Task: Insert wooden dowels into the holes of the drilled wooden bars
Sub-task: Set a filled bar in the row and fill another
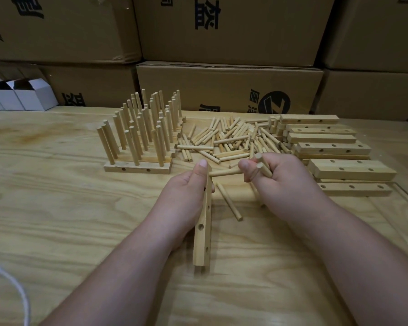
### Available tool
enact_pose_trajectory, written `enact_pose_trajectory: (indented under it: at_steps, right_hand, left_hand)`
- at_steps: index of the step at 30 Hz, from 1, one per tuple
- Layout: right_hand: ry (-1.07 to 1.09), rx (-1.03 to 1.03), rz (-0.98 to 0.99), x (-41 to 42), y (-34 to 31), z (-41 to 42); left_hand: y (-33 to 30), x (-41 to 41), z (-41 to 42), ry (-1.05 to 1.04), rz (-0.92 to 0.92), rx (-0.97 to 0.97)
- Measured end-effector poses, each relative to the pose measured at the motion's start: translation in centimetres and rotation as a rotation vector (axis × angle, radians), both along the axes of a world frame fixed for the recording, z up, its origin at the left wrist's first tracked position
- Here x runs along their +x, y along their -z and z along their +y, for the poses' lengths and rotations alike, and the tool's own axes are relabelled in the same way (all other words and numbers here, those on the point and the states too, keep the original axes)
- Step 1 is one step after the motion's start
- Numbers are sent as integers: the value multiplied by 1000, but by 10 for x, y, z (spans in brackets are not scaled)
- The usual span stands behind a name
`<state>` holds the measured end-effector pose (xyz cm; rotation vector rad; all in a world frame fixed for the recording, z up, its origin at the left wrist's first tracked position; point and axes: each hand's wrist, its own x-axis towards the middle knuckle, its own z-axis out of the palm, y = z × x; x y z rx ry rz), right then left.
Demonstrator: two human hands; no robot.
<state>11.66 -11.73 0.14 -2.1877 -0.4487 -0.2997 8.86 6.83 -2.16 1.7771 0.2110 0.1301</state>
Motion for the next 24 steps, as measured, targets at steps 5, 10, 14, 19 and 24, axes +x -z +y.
enact_pose_trajectory:
  at_steps: [5,10,14,19,24]
  right_hand:
    - [-14,-36,-24,-2,-4,2]
    - [-46,-163,9,-3,-13,4]
    - [-110,-166,60,-2,-18,2]
    - [-103,-182,31,-6,-23,5]
    - [-83,-388,-129,-13,-29,16]
  left_hand:
    - [2,1,0,-34,-1,6]
    - [4,3,0,-129,11,49]
    - [5,3,1,-79,23,56]
    - [7,4,-2,-41,18,193]
    - [11,6,-3,-56,-9,190]
